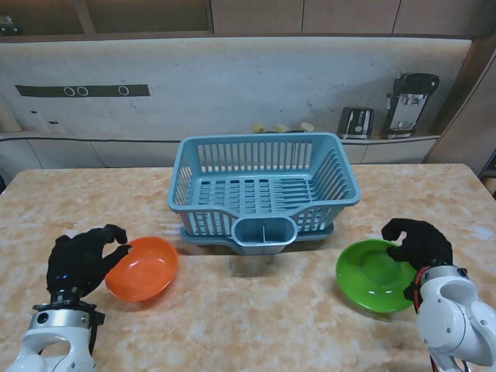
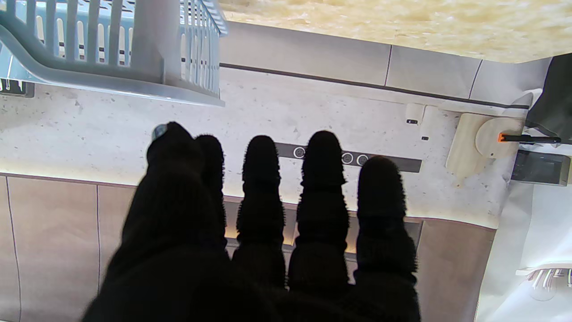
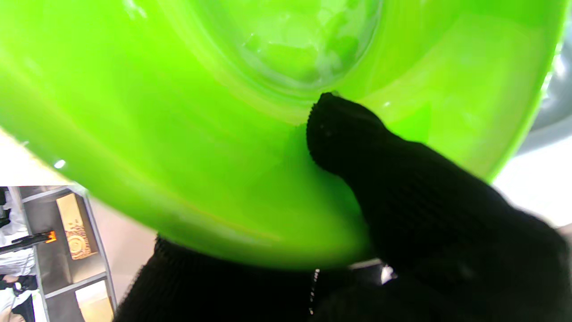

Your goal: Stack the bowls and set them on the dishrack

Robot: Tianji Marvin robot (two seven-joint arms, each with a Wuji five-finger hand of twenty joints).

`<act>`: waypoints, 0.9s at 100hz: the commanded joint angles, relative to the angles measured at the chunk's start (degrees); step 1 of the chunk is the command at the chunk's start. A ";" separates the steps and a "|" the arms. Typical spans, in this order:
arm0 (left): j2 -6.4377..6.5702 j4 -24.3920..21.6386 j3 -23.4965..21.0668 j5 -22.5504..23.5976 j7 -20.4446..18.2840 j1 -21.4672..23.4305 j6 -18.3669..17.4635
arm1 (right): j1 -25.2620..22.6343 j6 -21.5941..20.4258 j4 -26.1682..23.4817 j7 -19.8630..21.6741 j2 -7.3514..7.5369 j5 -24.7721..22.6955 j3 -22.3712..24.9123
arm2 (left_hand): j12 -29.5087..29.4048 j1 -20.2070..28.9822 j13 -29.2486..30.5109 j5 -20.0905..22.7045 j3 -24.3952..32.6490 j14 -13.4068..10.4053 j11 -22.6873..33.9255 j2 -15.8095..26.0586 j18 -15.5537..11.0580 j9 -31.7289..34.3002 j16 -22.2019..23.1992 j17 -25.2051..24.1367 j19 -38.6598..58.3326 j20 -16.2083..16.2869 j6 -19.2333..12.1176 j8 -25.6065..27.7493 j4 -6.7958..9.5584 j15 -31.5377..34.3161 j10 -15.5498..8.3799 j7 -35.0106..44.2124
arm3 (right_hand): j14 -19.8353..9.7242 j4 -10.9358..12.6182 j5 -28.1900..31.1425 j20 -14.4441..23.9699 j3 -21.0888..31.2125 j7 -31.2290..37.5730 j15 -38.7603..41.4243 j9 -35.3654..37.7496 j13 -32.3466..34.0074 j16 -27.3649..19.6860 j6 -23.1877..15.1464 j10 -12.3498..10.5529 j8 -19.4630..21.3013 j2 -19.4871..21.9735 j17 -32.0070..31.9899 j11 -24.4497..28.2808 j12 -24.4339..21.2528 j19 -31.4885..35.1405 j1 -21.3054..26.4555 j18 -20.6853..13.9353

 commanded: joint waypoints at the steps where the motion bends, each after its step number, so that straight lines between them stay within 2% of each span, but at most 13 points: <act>1: -0.13 -0.51 -0.02 0.03 -0.64 0.49 0.06 | -1.26 -1.15 -2.14 0.55 -0.62 0.77 -0.21 | 0.18 0.28 -0.17 0.52 -0.67 0.56 -1.11 2.62 0.97 -0.05 -0.29 -0.66 -0.27 0.37 -0.93 0.25 0.21 -0.35 -0.20 -0.70 | -1.37 1.04 3.78 -0.96 5.84 4.00 1.08 1.25 1.61 1.49 -3.80 0.10 0.68 1.99 2.22 0.52 0.39 1.84 4.05 -4.72; 27: -0.13 -0.56 -0.03 0.05 -0.67 0.52 0.10 | -2.66 -3.29 -5.41 -0.19 -0.94 3.79 -1.93 | 0.18 0.27 -0.22 0.44 -0.66 0.59 -1.15 2.67 0.95 -0.07 -0.28 -0.71 -0.33 0.36 -0.93 0.23 0.22 -0.36 -0.26 -0.75 | -1.39 0.92 3.65 -1.48 5.19 3.14 0.88 1.10 1.66 1.62 -3.51 0.62 0.27 2.48 2.09 0.13 0.06 1.72 4.07 -5.08; 63: -0.14 -0.61 -0.03 -0.05 -0.71 0.56 0.11 | -2.36 -7.06 -6.18 0.32 -0.81 7.19 -7.23 | 0.18 0.28 -0.23 0.50 -0.65 0.63 -1.18 2.67 0.98 -0.10 -0.29 -0.66 -0.30 0.38 -0.92 0.27 0.22 -0.36 -0.33 -0.73 | -1.67 0.98 3.02 -2.58 3.18 0.78 -0.25 0.43 1.54 1.89 -2.76 1.29 -1.70 4.82 1.90 -0.64 -0.50 1.18 3.70 -6.14; 90: -0.13 -0.59 -0.04 -0.15 -0.79 0.50 0.00 | -1.06 -9.29 -6.62 3.30 -0.09 8.11 -11.84 | 0.20 0.27 -0.20 0.56 -0.65 0.56 -1.14 2.66 0.92 -0.02 -0.28 -0.70 -0.34 0.37 -0.97 0.28 0.22 -0.36 -0.27 -0.70 | -1.89 1.10 3.01 -3.09 1.35 -1.74 -0.88 0.34 1.72 2.21 -1.89 2.16 -4.67 7.27 1.81 -1.96 -2.12 0.92 3.33 -6.87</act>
